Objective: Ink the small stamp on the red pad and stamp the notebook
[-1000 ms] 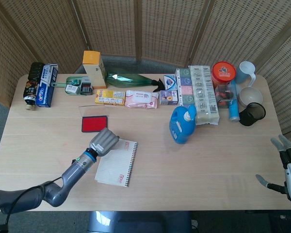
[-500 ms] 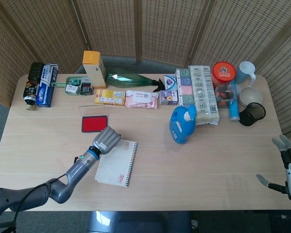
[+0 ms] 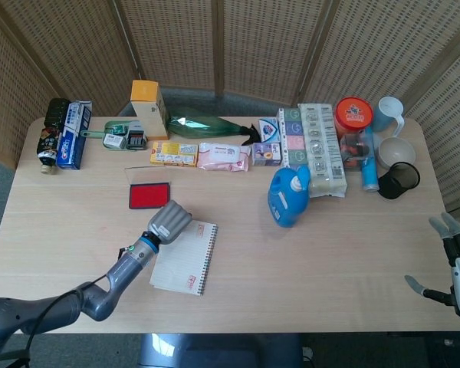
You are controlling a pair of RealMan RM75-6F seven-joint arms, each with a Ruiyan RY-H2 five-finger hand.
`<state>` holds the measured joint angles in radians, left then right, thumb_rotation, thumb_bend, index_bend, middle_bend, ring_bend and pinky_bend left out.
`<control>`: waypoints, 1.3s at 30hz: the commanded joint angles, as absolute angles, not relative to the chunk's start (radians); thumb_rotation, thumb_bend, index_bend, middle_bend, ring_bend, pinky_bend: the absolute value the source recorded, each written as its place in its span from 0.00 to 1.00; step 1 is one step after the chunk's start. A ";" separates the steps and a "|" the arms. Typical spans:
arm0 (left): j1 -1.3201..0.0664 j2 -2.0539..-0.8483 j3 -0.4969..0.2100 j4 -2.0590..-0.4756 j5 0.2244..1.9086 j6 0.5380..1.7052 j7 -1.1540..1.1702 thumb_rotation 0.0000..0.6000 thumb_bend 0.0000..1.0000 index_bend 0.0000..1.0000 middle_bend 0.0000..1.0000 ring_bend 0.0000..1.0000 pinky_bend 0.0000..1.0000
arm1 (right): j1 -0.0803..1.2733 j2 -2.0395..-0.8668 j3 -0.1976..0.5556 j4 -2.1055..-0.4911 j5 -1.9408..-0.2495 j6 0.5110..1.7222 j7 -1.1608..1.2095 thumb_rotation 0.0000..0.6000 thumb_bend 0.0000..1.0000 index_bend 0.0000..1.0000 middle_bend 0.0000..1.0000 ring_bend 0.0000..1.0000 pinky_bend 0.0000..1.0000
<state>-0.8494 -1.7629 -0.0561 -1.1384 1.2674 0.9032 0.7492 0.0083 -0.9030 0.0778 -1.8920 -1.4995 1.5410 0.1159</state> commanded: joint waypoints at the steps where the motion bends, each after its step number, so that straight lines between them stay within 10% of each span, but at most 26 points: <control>1: -0.850 -1.768 -0.057 -1.133 1.266 0.899 0.748 1.00 0.35 0.64 1.00 1.00 1.00 | 0.008 -0.902 0.077 -1.892 -1.500 1.541 0.117 0.95 0.00 0.06 0.00 0.00 0.00; 39: -0.842 -1.791 -0.067 -1.094 1.261 0.897 0.745 1.00 0.35 0.64 1.00 1.00 1.00 | 0.007 -0.897 0.074 -1.893 -1.507 1.541 0.130 0.95 0.00 0.06 0.00 0.00 0.00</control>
<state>-0.8413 -1.7944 -0.0649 -1.0906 1.2590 0.8932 0.7439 0.0071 -0.8970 0.0738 -1.8926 -1.5074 1.5413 0.1296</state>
